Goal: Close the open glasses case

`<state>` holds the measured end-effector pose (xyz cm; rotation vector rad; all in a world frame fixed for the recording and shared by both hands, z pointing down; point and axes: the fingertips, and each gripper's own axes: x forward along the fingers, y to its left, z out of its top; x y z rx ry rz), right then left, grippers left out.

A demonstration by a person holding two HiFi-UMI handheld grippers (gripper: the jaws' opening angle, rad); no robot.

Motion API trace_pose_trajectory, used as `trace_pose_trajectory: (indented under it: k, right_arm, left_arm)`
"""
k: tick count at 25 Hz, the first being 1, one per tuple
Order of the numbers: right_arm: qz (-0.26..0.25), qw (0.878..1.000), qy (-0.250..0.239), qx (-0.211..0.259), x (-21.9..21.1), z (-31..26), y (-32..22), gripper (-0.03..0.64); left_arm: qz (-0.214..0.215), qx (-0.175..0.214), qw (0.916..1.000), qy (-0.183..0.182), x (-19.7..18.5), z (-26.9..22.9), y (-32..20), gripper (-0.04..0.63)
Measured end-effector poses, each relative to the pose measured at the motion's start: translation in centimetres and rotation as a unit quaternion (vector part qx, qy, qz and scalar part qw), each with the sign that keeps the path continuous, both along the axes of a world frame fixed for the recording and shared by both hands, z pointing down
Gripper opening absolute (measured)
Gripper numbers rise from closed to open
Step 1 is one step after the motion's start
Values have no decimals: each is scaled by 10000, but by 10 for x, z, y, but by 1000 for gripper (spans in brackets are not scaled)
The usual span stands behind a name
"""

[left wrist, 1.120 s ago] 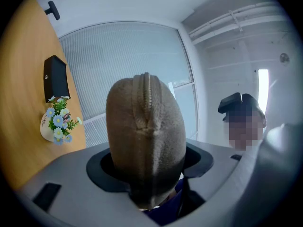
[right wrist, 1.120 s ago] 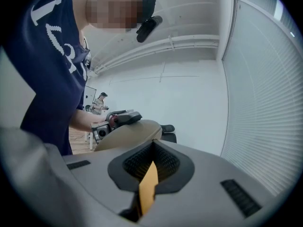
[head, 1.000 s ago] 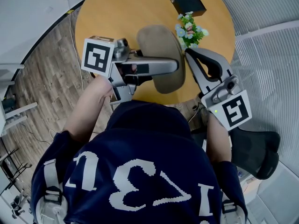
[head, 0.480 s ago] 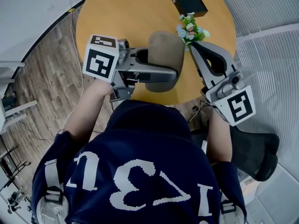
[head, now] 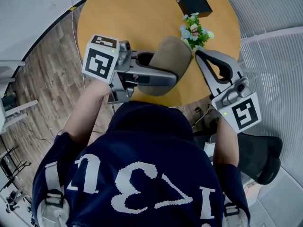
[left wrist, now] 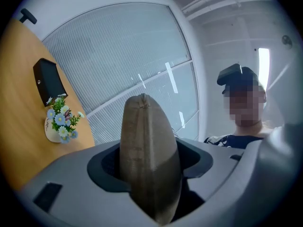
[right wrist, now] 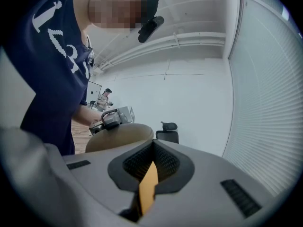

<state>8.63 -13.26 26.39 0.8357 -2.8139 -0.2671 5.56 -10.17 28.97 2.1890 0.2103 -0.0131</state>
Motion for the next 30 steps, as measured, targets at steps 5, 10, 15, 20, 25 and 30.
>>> trace_pose_trajectory:
  k: [5, 10, 15, 20, 25, 30]
  right_arm:
    - [-328, 9993, 141, -59, -10, -5, 1, 21]
    - [-1486, 9859, 508, -574, -28, 6, 14, 21]
    - [-2362, 9631, 906, -923, -45, 19, 26, 21]
    - [-2149, 9678, 551, -1190, -42, 32, 17, 21]
    - [-1925, 9680, 587, -1496, -36, 71, 20, 23]
    - [-1865, 9588, 642, -2044, -31, 123, 41, 21]
  left_arm:
    - [668, 170, 9972, -305, 4, 5, 27, 287]
    - [1567, 238, 9840, -816, 4, 24, 55, 287]
    - [2224, 330, 9678, -1128, 5, 38, 74, 288]
    - [1953, 239, 9761, -920, 4, 50, 64, 291]
    - [1160, 649, 9854, -1065, -3, 97, 43, 291]
    - [-272, 1043, 9896, -954, -31, 139, 3, 158]
